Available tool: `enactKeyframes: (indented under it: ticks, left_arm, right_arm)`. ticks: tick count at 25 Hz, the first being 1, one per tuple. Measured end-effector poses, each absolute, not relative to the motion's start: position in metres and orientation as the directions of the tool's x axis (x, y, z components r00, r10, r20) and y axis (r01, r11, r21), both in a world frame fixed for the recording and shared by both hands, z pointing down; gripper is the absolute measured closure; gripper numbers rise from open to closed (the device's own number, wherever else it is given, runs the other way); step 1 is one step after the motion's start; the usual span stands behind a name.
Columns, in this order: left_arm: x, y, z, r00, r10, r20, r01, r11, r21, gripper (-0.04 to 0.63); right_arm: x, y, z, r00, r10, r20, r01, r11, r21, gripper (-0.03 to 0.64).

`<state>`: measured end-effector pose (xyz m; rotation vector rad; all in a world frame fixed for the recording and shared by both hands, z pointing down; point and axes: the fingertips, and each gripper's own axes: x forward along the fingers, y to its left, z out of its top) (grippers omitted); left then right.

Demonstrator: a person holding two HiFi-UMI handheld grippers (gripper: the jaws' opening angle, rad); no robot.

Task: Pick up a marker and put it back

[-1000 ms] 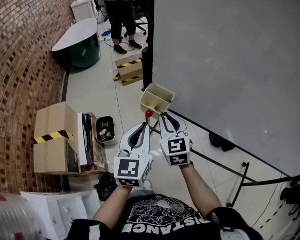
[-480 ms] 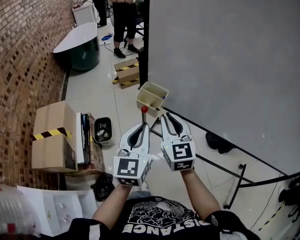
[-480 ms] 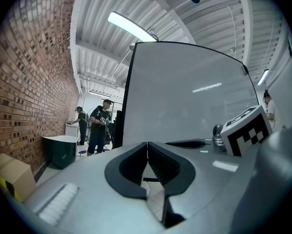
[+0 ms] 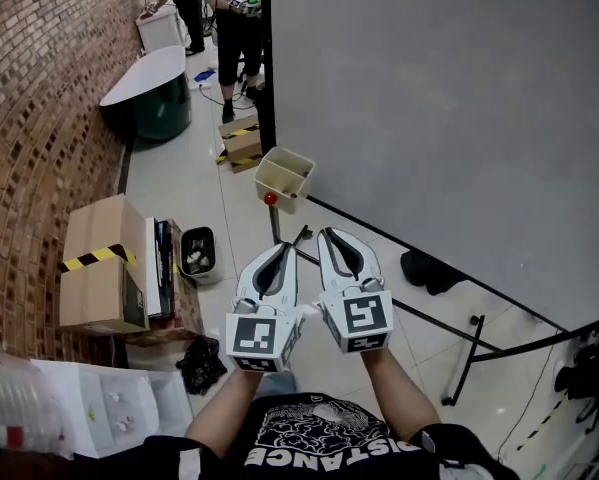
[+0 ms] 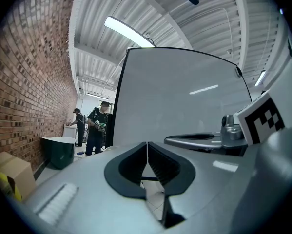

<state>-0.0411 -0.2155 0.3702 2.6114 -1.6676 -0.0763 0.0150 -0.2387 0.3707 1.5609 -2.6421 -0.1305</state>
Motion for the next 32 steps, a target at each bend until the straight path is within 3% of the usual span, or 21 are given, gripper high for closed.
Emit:
enactKeyframes:
  ticks: [32]
  left_arm:
    - [0.002,-0.131,0.361,0.4,-0.916,-0.031,-0.916,-0.4,0.022,0.591]
  right_arm:
    - [0.043,-0.134,0.352,-0.546,-0.838,-0.023,-0.836,0.542,0.085,0.617]
